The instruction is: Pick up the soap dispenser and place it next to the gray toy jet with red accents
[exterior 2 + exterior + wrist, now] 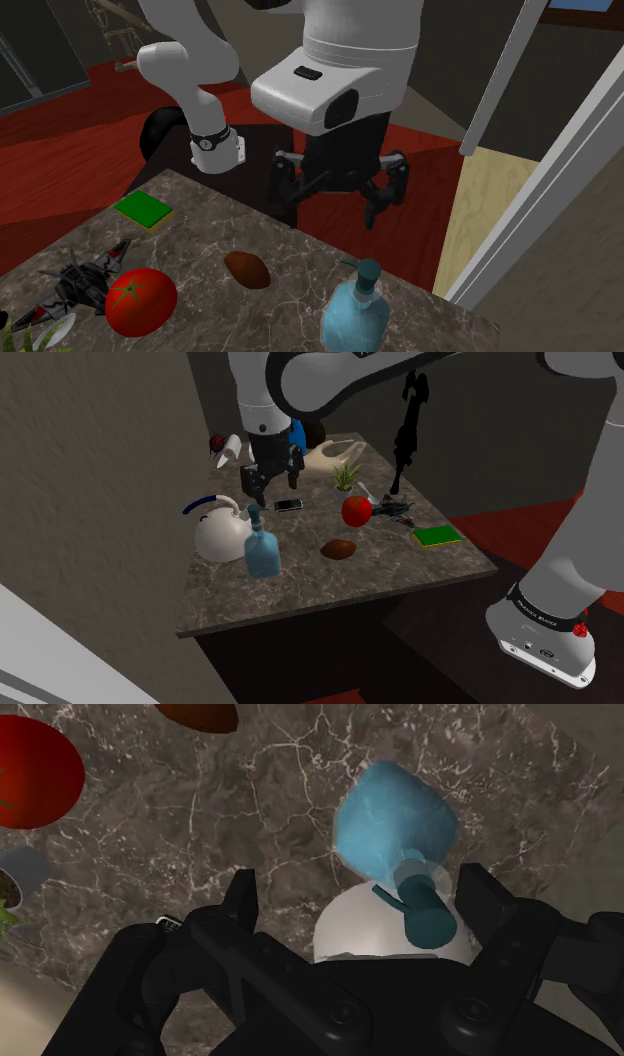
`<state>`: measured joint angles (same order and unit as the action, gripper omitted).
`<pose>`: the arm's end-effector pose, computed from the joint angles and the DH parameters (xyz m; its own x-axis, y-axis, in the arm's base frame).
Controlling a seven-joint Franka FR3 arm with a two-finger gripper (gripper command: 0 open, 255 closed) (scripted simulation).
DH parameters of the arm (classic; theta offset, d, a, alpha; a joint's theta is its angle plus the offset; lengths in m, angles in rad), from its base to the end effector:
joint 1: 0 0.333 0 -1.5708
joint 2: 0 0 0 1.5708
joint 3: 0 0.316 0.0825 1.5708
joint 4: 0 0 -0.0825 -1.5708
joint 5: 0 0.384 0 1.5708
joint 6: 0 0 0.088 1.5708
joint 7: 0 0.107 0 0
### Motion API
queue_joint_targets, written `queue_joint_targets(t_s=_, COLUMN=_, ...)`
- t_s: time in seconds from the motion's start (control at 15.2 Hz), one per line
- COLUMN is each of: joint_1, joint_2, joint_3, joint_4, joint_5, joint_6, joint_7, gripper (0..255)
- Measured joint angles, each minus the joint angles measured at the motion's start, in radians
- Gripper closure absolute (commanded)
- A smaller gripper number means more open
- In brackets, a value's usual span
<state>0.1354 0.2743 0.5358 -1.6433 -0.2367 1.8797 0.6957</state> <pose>0.5256 0.3563 0.4733 0.9979 0.0326 0.0563 0.0289 -0.9974 0.0660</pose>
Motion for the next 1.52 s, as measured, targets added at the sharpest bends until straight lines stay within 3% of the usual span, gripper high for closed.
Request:
queue_joint_targets(t_s=0.26, joint_1=0.076, joint_2=0.162, joint_3=-0.014, joint_4=0.175, joint_5=-0.075, joint_6=-0.043, joint_7=0.067, gripper=0)
queue_joint_targets(t_s=1.12, joint_1=0.080, joint_2=0.204, joint_3=-0.027, joint_4=0.134, joint_5=-0.099, joint_6=0.034, joint_7=0.086, gripper=0)
queue_joint_targets(t_s=1.19, joint_1=0.080, joint_2=0.204, joint_3=-0.027, joint_4=0.134, joint_5=-0.099, joint_6=0.034, joint_7=0.086, gripper=255)
queue_joint_targets(t_s=1.52, joint_1=0.080, joint_2=0.204, joint_3=-0.027, joint_4=0.134, joint_5=-0.100, joint_6=0.034, joint_7=0.086, gripper=255)
